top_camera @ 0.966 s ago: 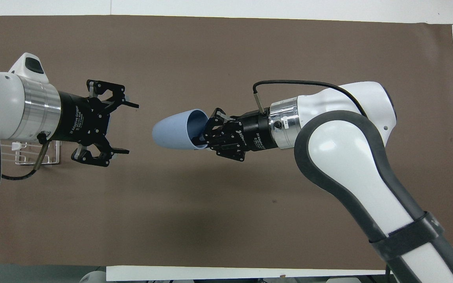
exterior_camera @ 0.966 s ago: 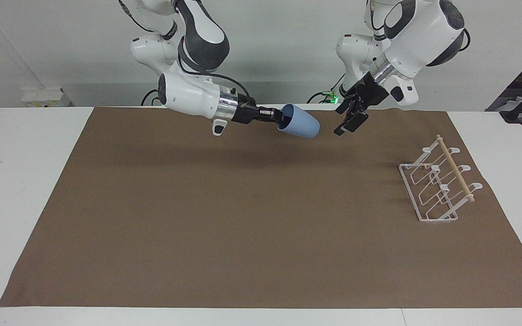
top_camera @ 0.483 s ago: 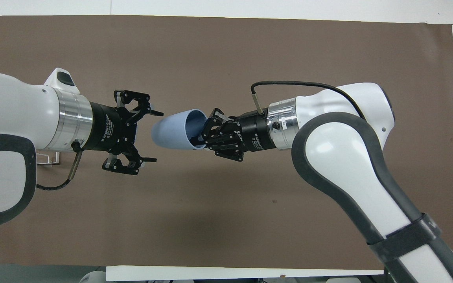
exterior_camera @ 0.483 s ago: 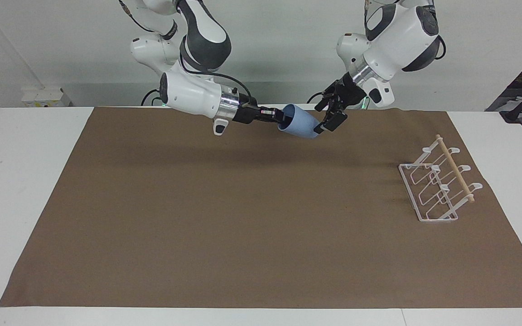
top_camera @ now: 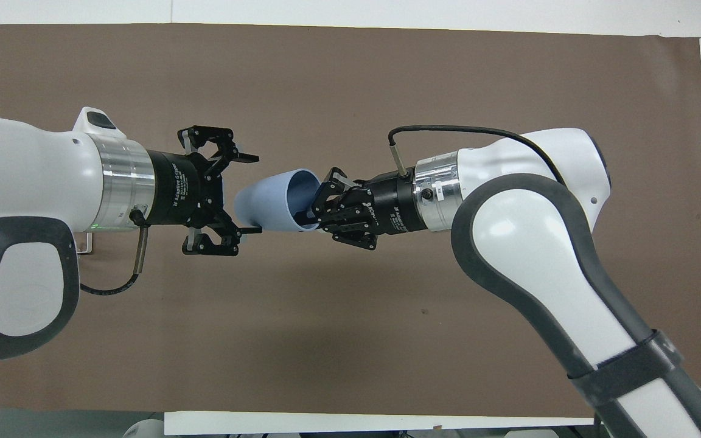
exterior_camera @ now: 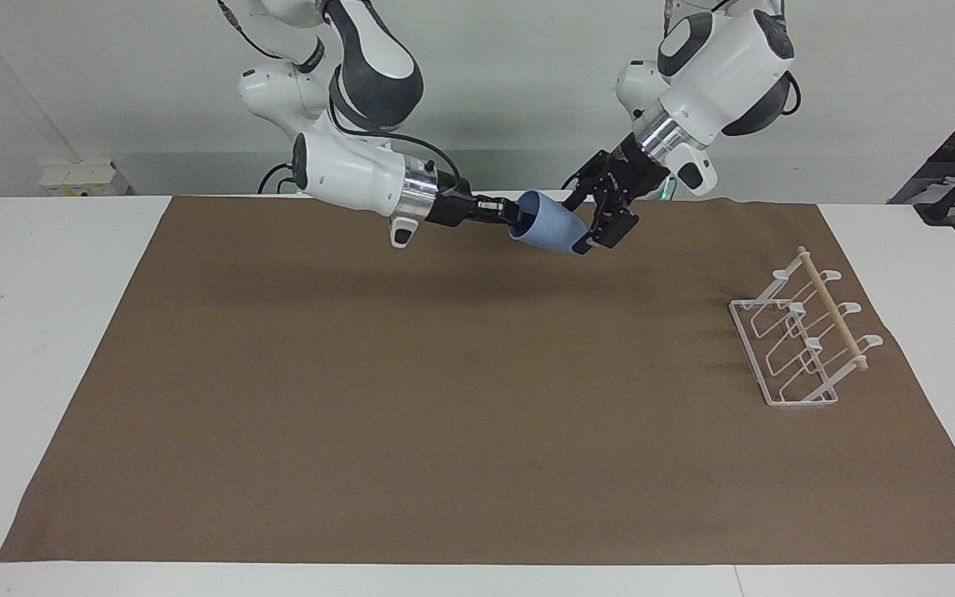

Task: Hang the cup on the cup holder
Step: 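Move the left gripper to the cup and close on it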

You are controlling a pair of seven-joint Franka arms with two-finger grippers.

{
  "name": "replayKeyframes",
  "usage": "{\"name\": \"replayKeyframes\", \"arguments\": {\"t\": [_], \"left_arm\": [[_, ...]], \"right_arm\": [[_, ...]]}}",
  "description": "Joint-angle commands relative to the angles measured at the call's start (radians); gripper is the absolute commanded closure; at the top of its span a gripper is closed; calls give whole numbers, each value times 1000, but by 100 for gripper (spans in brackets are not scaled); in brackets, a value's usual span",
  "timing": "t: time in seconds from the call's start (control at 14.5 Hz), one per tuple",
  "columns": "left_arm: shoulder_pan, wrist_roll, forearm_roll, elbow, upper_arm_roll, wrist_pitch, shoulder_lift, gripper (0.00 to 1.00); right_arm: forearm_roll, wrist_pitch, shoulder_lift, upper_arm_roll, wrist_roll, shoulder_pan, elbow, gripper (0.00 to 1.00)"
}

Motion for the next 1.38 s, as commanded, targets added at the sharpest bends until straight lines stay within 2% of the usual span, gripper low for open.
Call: {"name": "replayKeyframes", "arguments": {"t": [0.0,0.14,0.21,0.28,0.34,0.48,0.55,0.76,0.83,0.9,0.97,1.03,1.1,1.31], "left_arm": [[-45,-18,-12,-43,10,33,-12,1],[-49,-22,-14,-44,10,36,-7,3],[-48,-25,-14,-44,10,34,-7,8],[-45,-25,-14,-43,10,31,-7,23],[-43,-24,-14,-43,10,31,-7,33],[-42,-24,-14,-41,10,36,-4,48],[-43,-21,-14,-40,10,42,1,64],[-43,-36,-14,-36,11,46,2,65],[-43,-48,-14,-36,11,46,2,65],[-43,-56,-14,-36,13,46,2,65],[-43,-57,-12,-36,13,45,2,65],[-43,-57,-6,-35,14,37,2,65],[-42,-57,-2,-35,14,31,2,65],[-37,-91,78,-32,14,19,5,65]], "right_arm": [[9,16,-18,1,12,2,-17,100],[9,16,-18,1,12,2,-17,100],[9,16,-18,1,12,2,-17,100],[9,16,-18,1,12,2,-17,100],[9,16,-18,1,12,2,-17,100],[9,16,-18,1,13,3,-17,100],[9,16,-18,1,13,3,-17,100],[9,16,-18,1,15,2,-17,100],[9,16,-18,1,15,2,-17,97],[9,16,-18,1,15,2,-15,85],[9,16,-18,1,15,2,-15,78],[8,16,-18,1,10,2,-15,57],[6,16,-18,-1,6,2,-14,1],[6,16,-17,-1,6,0,-9,1]]}}
